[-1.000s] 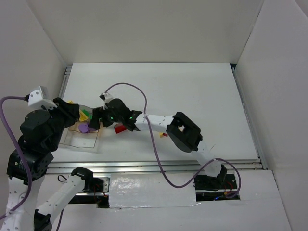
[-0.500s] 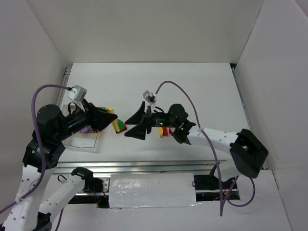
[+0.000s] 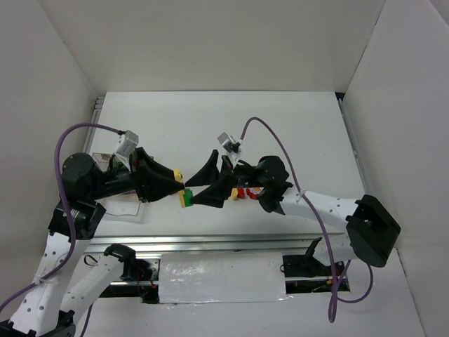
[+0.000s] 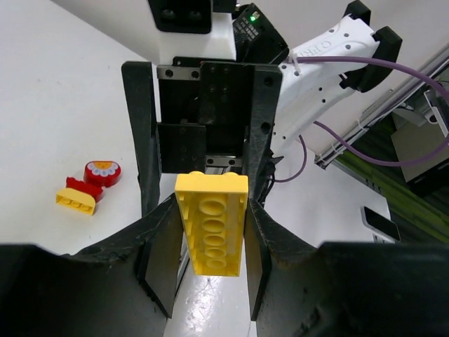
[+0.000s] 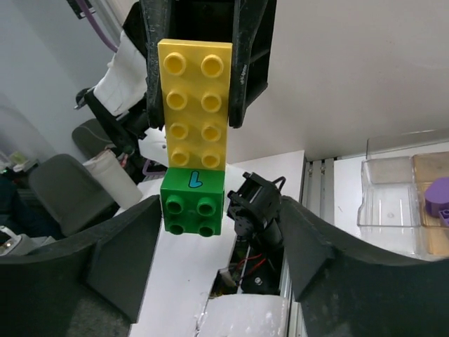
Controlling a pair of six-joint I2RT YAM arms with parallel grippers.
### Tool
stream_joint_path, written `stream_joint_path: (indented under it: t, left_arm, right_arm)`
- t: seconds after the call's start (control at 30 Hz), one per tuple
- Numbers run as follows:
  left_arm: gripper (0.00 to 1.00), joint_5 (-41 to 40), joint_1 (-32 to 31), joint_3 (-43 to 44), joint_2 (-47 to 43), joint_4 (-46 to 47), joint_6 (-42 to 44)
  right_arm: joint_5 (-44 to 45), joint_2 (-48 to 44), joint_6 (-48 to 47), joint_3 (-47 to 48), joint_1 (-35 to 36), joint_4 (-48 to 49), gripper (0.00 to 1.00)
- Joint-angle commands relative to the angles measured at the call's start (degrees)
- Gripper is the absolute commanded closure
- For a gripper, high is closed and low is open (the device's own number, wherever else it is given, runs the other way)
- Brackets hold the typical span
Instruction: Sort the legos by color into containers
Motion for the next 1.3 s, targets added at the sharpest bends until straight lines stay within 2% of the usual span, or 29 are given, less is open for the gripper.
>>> stream_joint_path:
  t: [0.0, 0.1, 0.17, 0.2, 0.37, 0.57, 0.67, 0.7, 0.73, 0.77, 0.8, 0.83, 0.87, 0.9, 1.03, 1.07, 1.17, 1.27]
  left_arm:
    - [1.00, 2.7, 0.1, 0.0, -0.7, 6.0, -1.2]
    - [1.00, 1.6, 0.1, 0.2, -0.3, 4.4, 0.0]
    - [1.00, 0.1, 0.1, 0.8, 0.1, 2.2, 1.5]
    - [1.00, -0.7, 0.1, 1.1, 0.2, 1.2, 2.2]
    - [1.00, -7.3, 0.1, 5.1, 0.5, -7.4, 7.8]
    - [1.00, -12.5, 0.1, 7.3, 0.4, -12.0, 11.6]
    - [1.00, -16.0, 0.1, 7.8, -0.4, -13.1, 11.8]
    - [1.00, -19.8, 0.1, 8.1, -0.5, -13.8, 11.7]
    - [1.00, -23.1, 0.1, 9.3, -0.7, -14.7, 10.7]
    - [1.00, -26.8, 0.1, 10.1, -0.7, -15.9, 10.0]
    - [1.00, -36.7, 0.1, 11.0, -0.5, -18.6, 7.3]
    - [1.00, -42.3, 0.1, 13.3, -0.4, -20.3, 5.4]
    - [1.00, -47.7, 0.1, 14.3, -0.3, -22.3, 3.8]
    - [1.00, -58.2, 0.1, 15.0, -0.4, -24.1, 0.1]
    - [1.00, -74.8, 0.1, 17.4, -0.2, -32.9, -6.2]
    - [1.00, -76.2, 0.1, 17.7, 0.1, -33.7, -6.5]
    - [1.00, -80.6, 0.2, 18.0, 1.0, -36.5, -7.7]
    - [1.00, -85.0, 0.2, 16.8, 1.3, -38.1, -9.7]
  right_arm:
    - [-1.5, 0.8, 1.4, 2.9, 0.9, 4.7, 0.27]
    - [-2.3, 1.4, 2.6, 3.4, 1.1, 5.8, 0.75]
    - [-2.6, 1.3, 3.1, 3.2, 1.1, 6.5, 0.95]
    - [-2.6, 1.2, 2.8, 2.6, 0.9, 6.5, 0.99]
    - [-0.9, 0.2, 1.8, -1.6, -2.3, 7.8, 1.00]
    - [-2.2, 2.5, 4.1, -3.8, -6.6, 10.5, 1.00]
    - [-0.5, 5.3, 2.3, -1.4, -7.4, 6.8, 1.00]
    - [0.6, 7.9, 1.6, 0.2, -7.3, 4.7, 1.00]
    - [2.1, 9.8, -0.9, 2.5, -7.1, -2.9, 1.00]
    - [7.8, 14.2, -2.0, 8.7, -6.6, -8.1, 1.00]
    - [11.0, 16.8, -3.4, 12.8, -5.1, -18.0, 1.00]
    - [14.2, 19.9, -3.6, 16.6, -4.5, -22.3, 1.00]
    - [17.5, 22.8, -3.1, 24.4, -3.7, -25.3, 1.00]
    - [21.9, 28.8, -2.1, 28.5, -2.9, -28.0, 1.00]
    - [30.0, 43.3, -1.2, 48.9, 0.2, -42.6, 1.00]
    - [31.0, 45.9, -1.1, 56.2, 0.9, -44.3, 1.00]
    - [33.4, 54.8, -1.0, 68.5, 1.6, -50.5, 1.00]
    - [35.0, 62.7, -1.9, 77.4, 1.6, -55.3, 1.00]
